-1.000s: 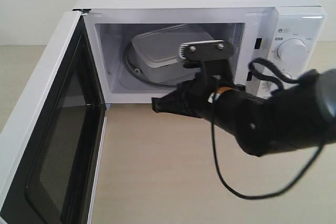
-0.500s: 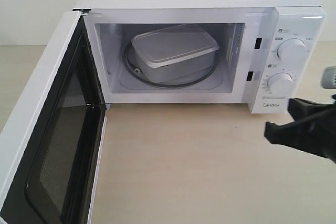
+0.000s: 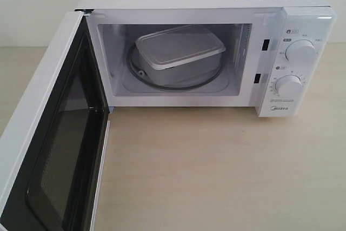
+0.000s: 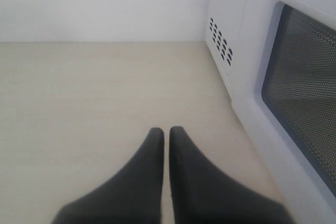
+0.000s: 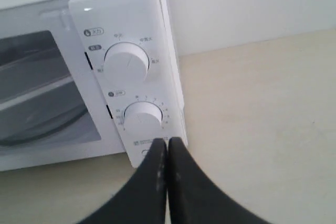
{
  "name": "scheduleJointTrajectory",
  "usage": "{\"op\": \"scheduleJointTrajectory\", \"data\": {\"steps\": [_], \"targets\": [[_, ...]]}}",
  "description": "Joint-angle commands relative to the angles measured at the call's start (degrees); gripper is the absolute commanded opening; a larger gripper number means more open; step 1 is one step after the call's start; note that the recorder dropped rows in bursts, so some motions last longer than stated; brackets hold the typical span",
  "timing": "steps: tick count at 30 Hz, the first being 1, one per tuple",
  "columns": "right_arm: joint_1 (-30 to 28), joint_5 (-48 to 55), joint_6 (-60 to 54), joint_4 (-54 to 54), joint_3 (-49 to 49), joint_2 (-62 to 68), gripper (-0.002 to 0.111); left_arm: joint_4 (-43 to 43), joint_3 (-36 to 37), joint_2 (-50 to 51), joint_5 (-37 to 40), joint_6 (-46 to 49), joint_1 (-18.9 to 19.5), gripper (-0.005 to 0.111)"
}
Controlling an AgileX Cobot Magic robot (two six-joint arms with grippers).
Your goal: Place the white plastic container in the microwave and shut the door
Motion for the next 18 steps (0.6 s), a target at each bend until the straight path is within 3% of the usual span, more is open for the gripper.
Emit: {"op": "scheduleJointTrajectory", "data": {"steps": [1,18], "targets": [[-0.18,0.05,-2.00,1.67,0.26,-4.33,0.000,-0.01,0.22,-0.21,-0.14,-0.49,0.17,0.004],[-0.18,3.84,-2.15,1.67,0.26,-4.64,0.000,-0.01,0.22,-0.21,-0.14,-0.49,0.17,0.004]]}}
